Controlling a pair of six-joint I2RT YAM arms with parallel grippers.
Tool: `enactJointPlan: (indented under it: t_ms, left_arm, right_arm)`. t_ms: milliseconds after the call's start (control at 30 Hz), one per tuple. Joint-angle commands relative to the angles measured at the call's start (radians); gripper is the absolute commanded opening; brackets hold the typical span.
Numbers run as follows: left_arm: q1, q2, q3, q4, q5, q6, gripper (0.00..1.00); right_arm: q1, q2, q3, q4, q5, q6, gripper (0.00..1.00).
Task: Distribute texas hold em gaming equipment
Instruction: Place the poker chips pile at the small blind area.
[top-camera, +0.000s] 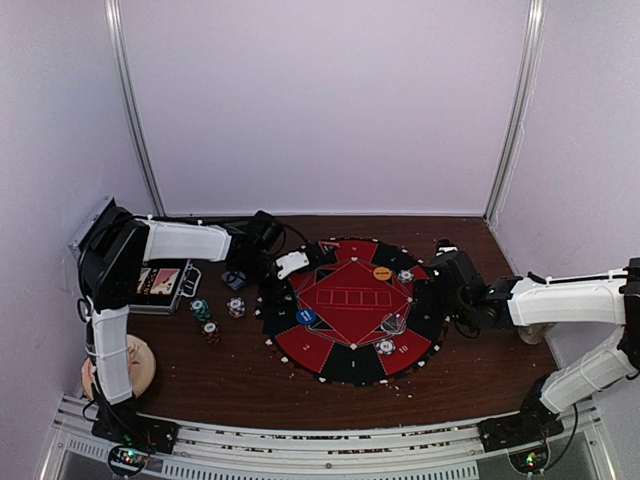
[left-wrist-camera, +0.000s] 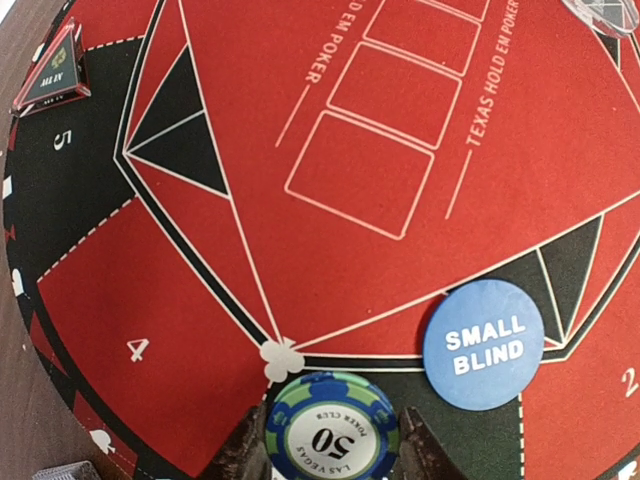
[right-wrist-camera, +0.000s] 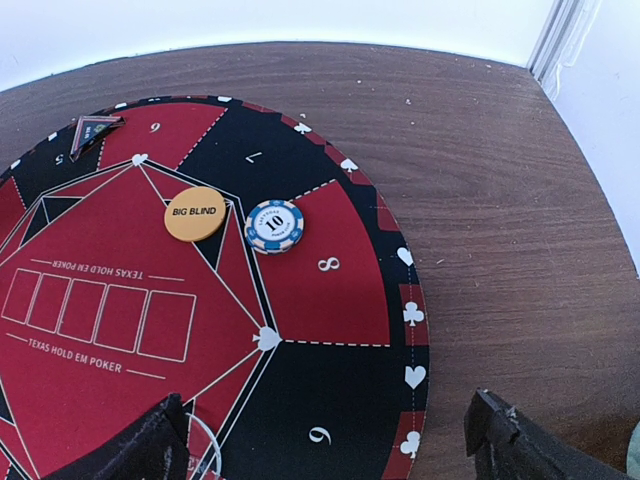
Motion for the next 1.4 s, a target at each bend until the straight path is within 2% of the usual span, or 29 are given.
enactJointPlan:
  t_ms: [0, 533, 833, 1167, 1367]
  left_arm:
    - [-0.002, 0.022, 0.030, 0.035, -0.022, -0.010, 0.25]
    - [-0.006, 0.053, 0.030, 0.033, 0.000, -0.003, 0.29]
    - [-0.007, 0.015, 0.030, 0.023, -0.013, -0.009, 0.66]
    - [0.010, -0.196, -0.021, 0.026, -0.080, -0.025, 0.80]
    - [0.129, -0.351, -0.149, 0.033, -0.088, -0.046, 0.88]
  right_arm:
    - [0.007, -0.016, 0.017, 0.007, 0.017, -0.009, 0.98]
    - [0.007, -0.009, 0.017, 0.008, 0.014, -0.011, 0.98]
    - [0.007, -0.009, 0.019, 0.009, 0.013, -0.010, 0.98]
    - [0.007, -0.011, 0.019, 0.008, 0.007, -0.012, 0.98]
    - [0.007, -0.014, 0.019, 0.009, 0.001, -0.013, 0.98]
